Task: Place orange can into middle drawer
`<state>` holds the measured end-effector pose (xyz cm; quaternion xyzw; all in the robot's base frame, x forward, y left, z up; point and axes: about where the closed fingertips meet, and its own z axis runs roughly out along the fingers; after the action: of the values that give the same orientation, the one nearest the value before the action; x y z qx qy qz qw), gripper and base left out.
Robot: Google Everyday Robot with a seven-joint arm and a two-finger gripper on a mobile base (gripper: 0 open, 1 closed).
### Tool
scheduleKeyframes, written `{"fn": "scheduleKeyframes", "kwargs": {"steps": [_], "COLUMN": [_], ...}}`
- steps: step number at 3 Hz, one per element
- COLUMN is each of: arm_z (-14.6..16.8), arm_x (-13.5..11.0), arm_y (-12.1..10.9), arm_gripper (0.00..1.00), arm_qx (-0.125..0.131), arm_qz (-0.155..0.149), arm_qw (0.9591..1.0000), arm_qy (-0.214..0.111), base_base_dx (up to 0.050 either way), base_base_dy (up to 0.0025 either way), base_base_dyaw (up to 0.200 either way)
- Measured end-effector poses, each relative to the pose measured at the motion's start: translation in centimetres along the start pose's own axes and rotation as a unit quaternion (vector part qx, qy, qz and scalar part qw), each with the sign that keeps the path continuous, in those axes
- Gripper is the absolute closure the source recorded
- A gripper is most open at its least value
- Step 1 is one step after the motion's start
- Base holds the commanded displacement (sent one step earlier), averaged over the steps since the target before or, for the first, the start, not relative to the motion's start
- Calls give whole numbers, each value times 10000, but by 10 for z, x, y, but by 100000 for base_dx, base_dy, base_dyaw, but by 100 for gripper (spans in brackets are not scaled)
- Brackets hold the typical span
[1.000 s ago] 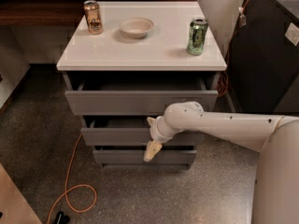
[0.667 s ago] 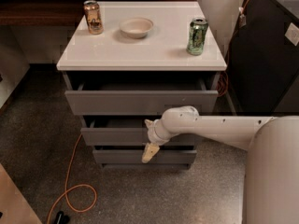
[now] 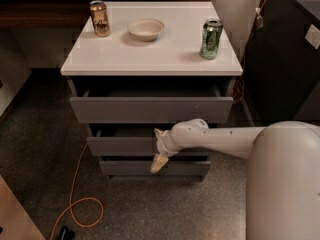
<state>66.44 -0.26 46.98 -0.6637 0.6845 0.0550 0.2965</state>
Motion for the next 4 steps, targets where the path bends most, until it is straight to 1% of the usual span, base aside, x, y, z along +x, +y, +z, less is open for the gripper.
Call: {"fn": "scheduleKeyframes", "kwargs": {"steps": [1, 2, 3, 4], "arm_z": [19, 29, 36, 31], "arm_x": [10, 17, 21, 20], "arm_y": [-9, -17, -21, -16], "arm_gripper": [0, 0, 19, 48], "arm_qx": [86, 93, -21, -187], "arm_qz": [137, 296, 493, 708], "arm_qw": [9999, 9995, 9987, 9966], "arm_qy": [37, 73, 143, 372], "base_base_dx": [0, 0, 0, 0], "base_base_dy": [0, 0, 0, 0], "base_base_dyaw": [0, 0, 0, 0]}}
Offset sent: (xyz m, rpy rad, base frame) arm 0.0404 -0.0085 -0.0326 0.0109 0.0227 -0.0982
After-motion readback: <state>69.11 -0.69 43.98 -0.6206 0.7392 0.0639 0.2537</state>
